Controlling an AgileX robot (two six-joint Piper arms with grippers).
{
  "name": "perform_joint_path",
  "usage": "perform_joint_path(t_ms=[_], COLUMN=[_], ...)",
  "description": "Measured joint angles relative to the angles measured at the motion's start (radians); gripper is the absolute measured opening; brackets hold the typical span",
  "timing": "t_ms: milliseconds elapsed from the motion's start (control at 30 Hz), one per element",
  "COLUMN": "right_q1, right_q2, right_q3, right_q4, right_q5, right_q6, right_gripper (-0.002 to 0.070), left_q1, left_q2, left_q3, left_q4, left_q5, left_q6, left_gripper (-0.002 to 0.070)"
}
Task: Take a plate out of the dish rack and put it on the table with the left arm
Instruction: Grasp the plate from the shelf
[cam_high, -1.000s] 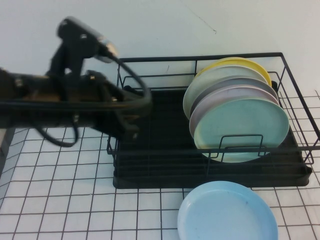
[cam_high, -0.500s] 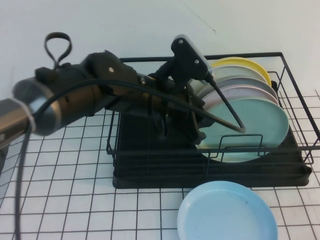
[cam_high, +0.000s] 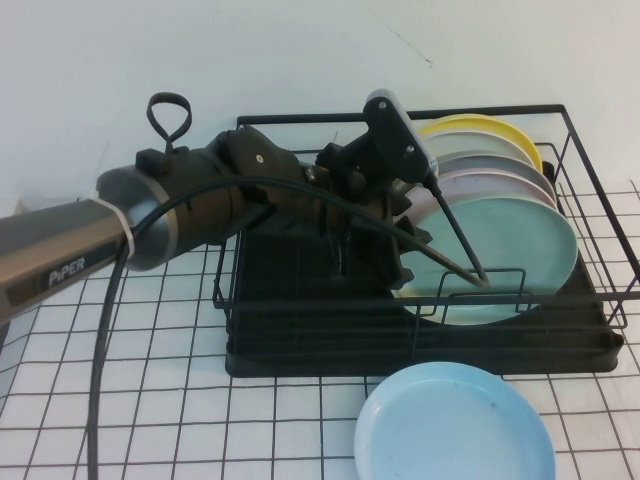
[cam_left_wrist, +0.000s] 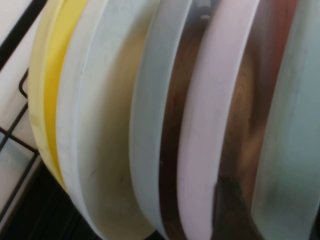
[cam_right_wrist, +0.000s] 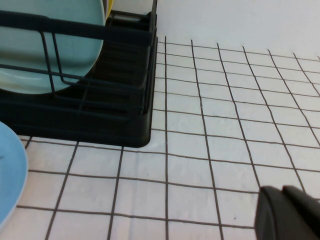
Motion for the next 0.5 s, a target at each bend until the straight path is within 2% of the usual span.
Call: perform_joint_path(t_ms=[167,367,500], right_q1=[0.000,0.000,0.000], right_q2=[0.000,0.000,0.000], right_q3=[0.000,0.000,0.000], right_q4=[0.000,0.000,0.000], right_q5=[0.000,0.000,0.000], right_q6=[0.000,0.000,0.000], right_gripper=[-0.0001,-0.0001,-0.0001], left_q1=[-0.002,-0.004,-0.004], left_q2=[0.011,0.011,0.011], left_q3=[-0.002,-0.002,-0.004], left_q4=[-0.022,-0.024,-0.047], left_q5=[-0.017,-0.032,-0.042], left_q6=[0.018,0.020,0.020], left_gripper=[0.0276,0.0072,0.0055])
